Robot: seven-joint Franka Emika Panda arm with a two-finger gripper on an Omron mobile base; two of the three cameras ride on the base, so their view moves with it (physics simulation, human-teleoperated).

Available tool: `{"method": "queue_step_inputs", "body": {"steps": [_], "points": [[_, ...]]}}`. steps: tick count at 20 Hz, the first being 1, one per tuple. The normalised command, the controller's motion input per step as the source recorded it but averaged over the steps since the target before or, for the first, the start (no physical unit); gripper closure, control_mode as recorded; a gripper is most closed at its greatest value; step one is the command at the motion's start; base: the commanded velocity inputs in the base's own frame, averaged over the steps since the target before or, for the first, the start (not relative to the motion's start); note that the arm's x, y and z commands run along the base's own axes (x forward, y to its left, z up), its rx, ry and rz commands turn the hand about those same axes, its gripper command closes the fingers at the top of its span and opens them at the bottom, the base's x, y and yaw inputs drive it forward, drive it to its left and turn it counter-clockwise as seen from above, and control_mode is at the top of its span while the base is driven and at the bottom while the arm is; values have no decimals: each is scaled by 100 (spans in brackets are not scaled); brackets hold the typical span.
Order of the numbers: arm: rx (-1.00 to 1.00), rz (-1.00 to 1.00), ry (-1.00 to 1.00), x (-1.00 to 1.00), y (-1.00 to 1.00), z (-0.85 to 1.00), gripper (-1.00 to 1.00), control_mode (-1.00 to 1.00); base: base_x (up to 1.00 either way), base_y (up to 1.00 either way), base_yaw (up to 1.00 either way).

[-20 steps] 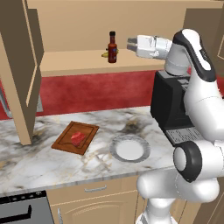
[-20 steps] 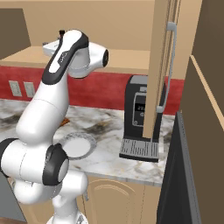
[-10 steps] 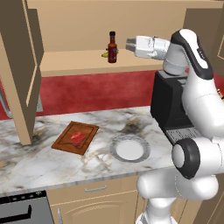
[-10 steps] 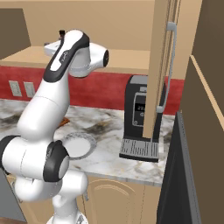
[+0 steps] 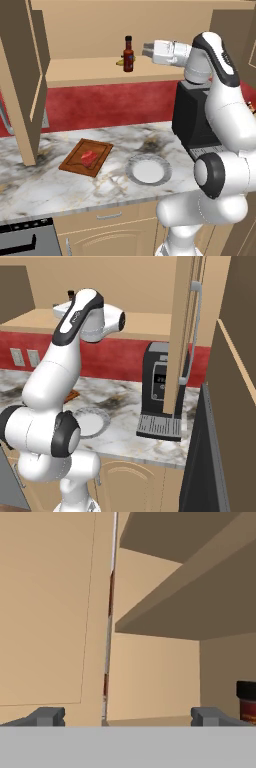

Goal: Pick the steak from the plate and place it on the cutting board. Then pick the condiment bottle from the cabinet and place it next to the cutting board.

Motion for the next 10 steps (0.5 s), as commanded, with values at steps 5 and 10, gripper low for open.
{"method": "queue_step_inputs", "body": {"steps": [5,10], "points": [[0,0,0,14,0,0,-100,-100,0,0,0],[0,-1,1,10,0,-1,-100,-100,0,0,0]]}}
